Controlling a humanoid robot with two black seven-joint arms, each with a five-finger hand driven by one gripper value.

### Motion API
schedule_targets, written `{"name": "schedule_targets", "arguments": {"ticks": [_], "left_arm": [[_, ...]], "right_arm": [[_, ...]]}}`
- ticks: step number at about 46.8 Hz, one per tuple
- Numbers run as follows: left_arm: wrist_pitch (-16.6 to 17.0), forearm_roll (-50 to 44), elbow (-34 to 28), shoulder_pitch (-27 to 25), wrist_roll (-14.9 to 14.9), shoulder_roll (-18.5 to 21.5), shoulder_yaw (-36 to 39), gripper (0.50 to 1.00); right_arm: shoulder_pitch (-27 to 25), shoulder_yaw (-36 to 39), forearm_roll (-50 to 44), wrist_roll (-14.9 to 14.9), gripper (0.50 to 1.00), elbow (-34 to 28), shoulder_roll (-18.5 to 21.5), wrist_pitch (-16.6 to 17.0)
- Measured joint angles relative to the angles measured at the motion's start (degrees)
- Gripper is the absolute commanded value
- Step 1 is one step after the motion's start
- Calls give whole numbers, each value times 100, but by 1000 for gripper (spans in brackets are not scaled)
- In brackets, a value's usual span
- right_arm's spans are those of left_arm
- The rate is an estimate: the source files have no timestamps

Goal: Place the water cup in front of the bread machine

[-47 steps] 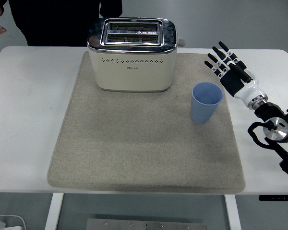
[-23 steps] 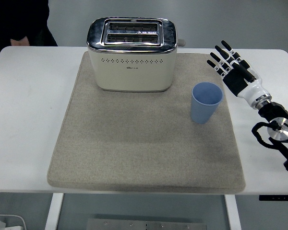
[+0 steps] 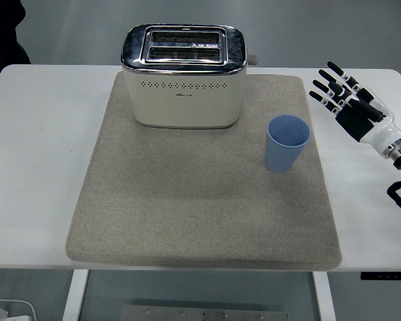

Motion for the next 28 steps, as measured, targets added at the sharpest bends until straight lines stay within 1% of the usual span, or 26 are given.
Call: {"name": "schedule_targets", "arguments": {"ticks": [14, 20, 24, 28], "left_arm": [[0, 2, -12, 0, -1, 1, 9, 1000], [0, 6, -12, 0, 0, 1, 17, 1000], [0, 6, -12, 1, 0, 1, 18, 1000], [0, 6, -17, 1, -1, 1, 18, 1000]], "right_arm": [[-159, 8, -516, 73, 926, 5, -480, 429], [-160, 10, -609, 80, 926, 5, -616, 527], [-170, 11, -913, 96, 926, 6, -648, 552], [-183, 11, -1265, 229, 926, 6, -642, 554]]}}
